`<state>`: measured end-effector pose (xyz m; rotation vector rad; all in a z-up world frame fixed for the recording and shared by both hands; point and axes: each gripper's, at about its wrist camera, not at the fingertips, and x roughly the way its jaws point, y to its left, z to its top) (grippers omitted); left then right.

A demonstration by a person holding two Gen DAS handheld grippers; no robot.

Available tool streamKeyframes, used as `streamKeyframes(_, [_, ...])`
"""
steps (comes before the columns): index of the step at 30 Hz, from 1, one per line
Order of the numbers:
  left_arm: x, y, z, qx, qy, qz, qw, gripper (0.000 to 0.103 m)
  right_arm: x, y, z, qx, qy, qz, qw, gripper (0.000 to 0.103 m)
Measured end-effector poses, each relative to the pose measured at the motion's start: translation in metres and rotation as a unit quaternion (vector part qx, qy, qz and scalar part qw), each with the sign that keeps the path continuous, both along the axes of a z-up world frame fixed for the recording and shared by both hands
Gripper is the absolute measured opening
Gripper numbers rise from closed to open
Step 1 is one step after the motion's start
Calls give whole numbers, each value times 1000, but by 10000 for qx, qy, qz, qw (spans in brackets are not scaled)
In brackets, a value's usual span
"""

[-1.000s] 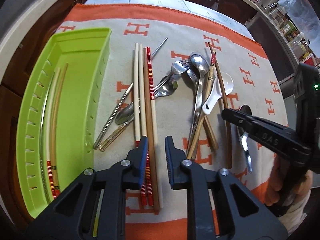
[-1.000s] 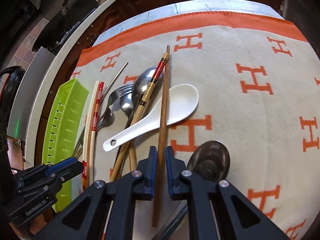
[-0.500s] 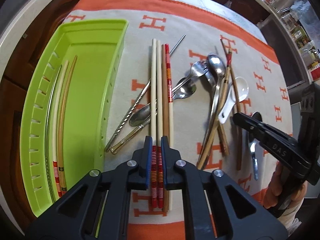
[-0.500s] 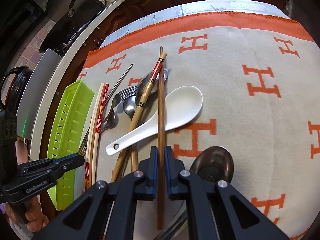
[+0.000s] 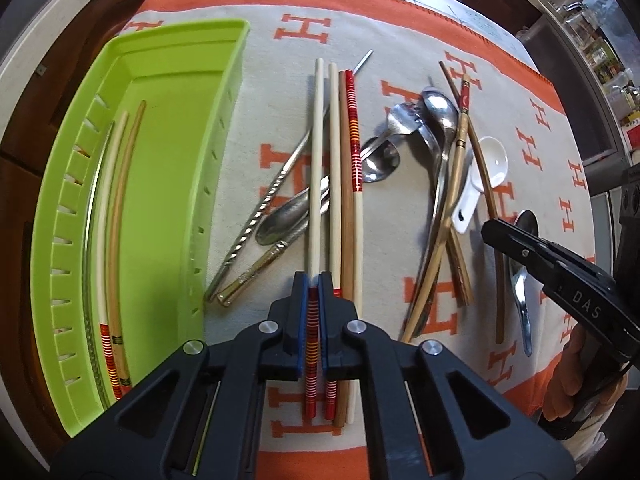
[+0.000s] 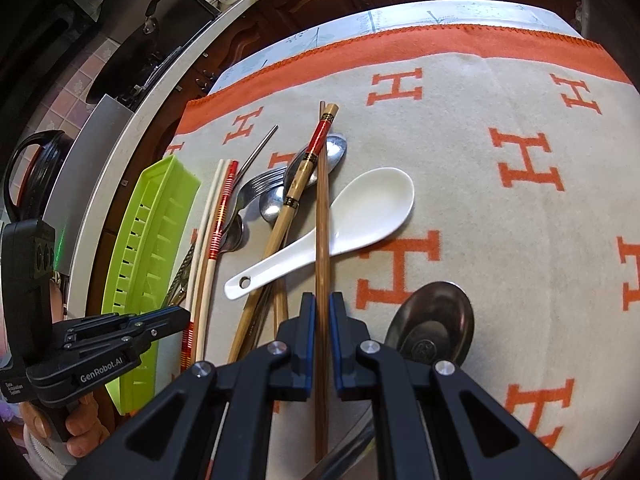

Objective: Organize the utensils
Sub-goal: 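Grasp red-striped chopsticks with the left tool while the right tool grasps a brown chopstick, then lift both chopsticks into the green tray and open both tools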

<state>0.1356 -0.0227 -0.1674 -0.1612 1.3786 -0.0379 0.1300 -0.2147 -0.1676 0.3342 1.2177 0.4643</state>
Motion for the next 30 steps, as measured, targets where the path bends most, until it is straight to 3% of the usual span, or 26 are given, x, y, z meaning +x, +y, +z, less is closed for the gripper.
streamKeyframes(4, [4, -6, -11, -2, 194, -56, 9998, 3, 0, 0, -2, -19, 46, -22, 10000, 7])
streamKeyframes(17, [13, -6, -11, 53, 28, 40, 10000, 3, -2, -4, -4, 210, 112, -137, 9996, 6])
streamKeyframes(22, [-6, 6, 1, -117, -26, 274, 9996, 3, -7, -14, 6, 391, 76, -335, 9986, 6])
streamKeyframes(30, [-35, 22, 47, -392, -565, 235, 9974, 3, -27, -7, 37, 503, -143, -456, 9976, 6])
